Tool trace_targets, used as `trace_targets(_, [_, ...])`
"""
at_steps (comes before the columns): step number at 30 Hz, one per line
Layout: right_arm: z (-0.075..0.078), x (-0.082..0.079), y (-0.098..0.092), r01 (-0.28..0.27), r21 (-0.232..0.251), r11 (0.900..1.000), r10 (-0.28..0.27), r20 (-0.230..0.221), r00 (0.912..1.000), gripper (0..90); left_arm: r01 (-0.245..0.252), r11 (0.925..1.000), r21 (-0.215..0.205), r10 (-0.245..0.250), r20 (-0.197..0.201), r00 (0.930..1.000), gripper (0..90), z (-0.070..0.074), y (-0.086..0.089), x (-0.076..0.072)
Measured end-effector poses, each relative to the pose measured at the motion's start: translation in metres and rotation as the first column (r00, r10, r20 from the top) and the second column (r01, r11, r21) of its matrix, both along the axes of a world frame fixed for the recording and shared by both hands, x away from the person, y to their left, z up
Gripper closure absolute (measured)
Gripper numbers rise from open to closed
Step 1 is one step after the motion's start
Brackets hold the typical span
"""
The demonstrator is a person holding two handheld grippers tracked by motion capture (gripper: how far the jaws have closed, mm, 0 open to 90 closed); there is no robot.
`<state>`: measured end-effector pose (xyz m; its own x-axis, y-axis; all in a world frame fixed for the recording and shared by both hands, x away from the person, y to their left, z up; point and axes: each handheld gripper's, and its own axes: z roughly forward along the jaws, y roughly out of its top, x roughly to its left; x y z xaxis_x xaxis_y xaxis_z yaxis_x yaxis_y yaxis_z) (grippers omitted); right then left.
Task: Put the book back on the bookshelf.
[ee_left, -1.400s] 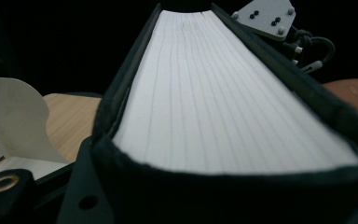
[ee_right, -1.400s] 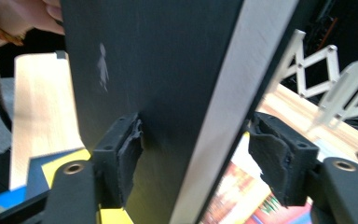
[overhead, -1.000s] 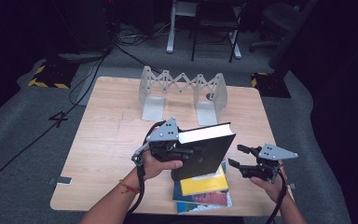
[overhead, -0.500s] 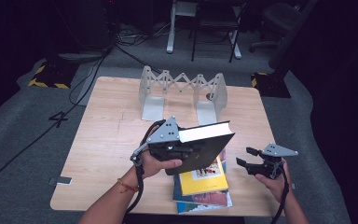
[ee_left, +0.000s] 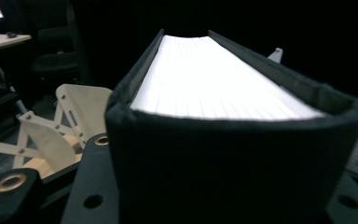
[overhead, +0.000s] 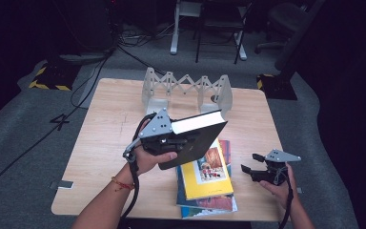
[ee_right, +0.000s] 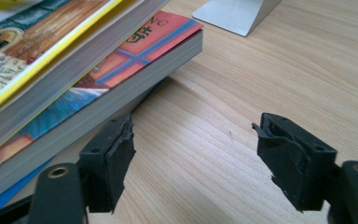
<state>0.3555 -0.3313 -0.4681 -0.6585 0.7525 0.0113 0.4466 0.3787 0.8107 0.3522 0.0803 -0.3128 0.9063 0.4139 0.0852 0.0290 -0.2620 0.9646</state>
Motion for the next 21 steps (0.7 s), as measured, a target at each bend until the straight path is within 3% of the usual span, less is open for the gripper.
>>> trace_targets(8, [-0.012,0.003,-0.001,0.003,-0.084,0.996,-0.003,-0.001,1.0000,24.7,-0.065,0.9979,-0.004,0.065,0.017,0.9977,52.8,0.009,0.012,0.009])
trace_targets(12, [-0.015,0.004,-0.002,0.008,-0.101,0.995,-0.009,-0.004,1.0000,24.7,-0.115,0.9933,0.008,0.115,0.017,0.9932,52.8,0.010,0.019,0.016])
trace_targets(20, [-0.017,0.004,0.000,0.004,-0.106,0.994,-0.005,-0.010,0.9999,24.8,-0.213,0.9770,-0.010,0.213,-0.006,0.9770,52.9,0.008,0.034,0.033])
trace_targets(21, [-0.017,0.004,0.001,0.002,-0.110,0.994,-0.003,-0.010,0.9999,24.9,-0.245,0.9694,-0.021,0.244,-0.019,0.9695,52.9,0.008,0.042,0.040])
